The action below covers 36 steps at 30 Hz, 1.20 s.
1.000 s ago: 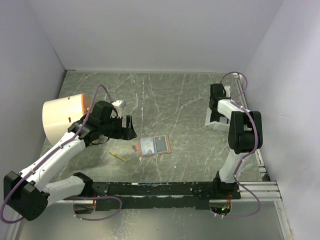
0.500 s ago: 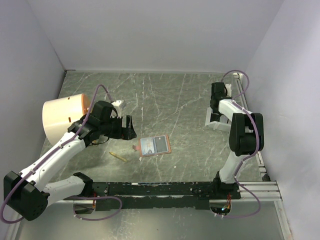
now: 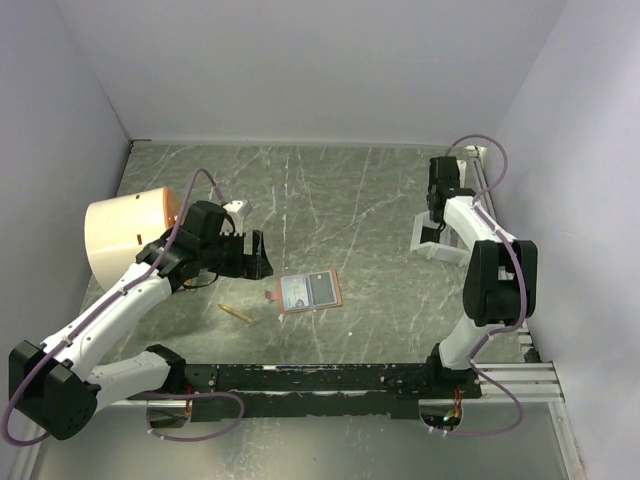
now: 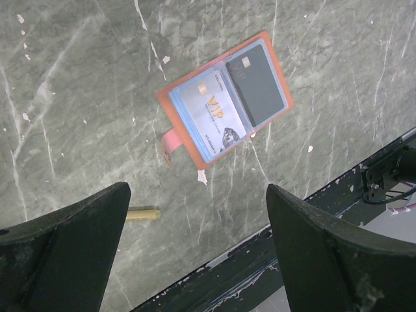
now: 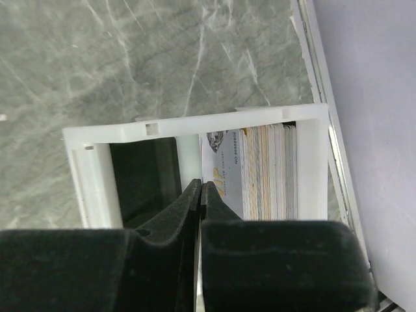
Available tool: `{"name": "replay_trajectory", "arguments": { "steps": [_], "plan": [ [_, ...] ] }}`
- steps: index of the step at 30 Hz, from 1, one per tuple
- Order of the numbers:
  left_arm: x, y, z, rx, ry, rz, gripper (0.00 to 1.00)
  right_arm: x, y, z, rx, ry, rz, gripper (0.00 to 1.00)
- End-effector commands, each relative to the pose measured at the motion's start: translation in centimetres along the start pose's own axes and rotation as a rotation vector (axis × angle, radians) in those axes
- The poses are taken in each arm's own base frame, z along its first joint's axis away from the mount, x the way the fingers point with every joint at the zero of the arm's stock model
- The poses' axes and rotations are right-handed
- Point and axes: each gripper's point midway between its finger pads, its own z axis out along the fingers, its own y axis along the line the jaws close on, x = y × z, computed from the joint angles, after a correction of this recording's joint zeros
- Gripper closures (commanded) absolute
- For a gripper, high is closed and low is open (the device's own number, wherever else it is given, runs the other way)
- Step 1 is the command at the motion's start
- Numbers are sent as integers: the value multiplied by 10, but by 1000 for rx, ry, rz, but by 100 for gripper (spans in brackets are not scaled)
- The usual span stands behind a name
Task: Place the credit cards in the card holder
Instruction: Pick up the credit card from the storage box.
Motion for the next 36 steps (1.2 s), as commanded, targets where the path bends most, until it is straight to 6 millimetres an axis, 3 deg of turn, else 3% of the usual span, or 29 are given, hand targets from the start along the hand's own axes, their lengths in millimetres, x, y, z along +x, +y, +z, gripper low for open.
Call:
{"name": "replay_trajectory", "arguments": {
  "steps": [1,9,21,26,30,33,36],
  "plan": [
    [-3,-1,0,20,-11,12,3,-26,-6,-31,-41,-44,88,100],
    [-7,-7,-1,41,-27,-4,5,-52,0,-84,-192,-137,176,100],
    [-27,-60,-15,278,-35,-148,16,-65,77,-196,-729,-320,236,100],
    [-46,-84,-28,383,-92,-211,22,-51,112,-249,-1059,-345,266,100],
    [-61,-97,-38,445,-144,-252,29,-21,145,-292,-1343,-291,298,100],
    [-68,-104,-43,490,-172,-288,36,-10,160,-316,-1489,-269,319,100],
    [-72,-108,-45,522,-191,-305,38,0,170,-340,-1610,-236,335,100]
  ]
}}
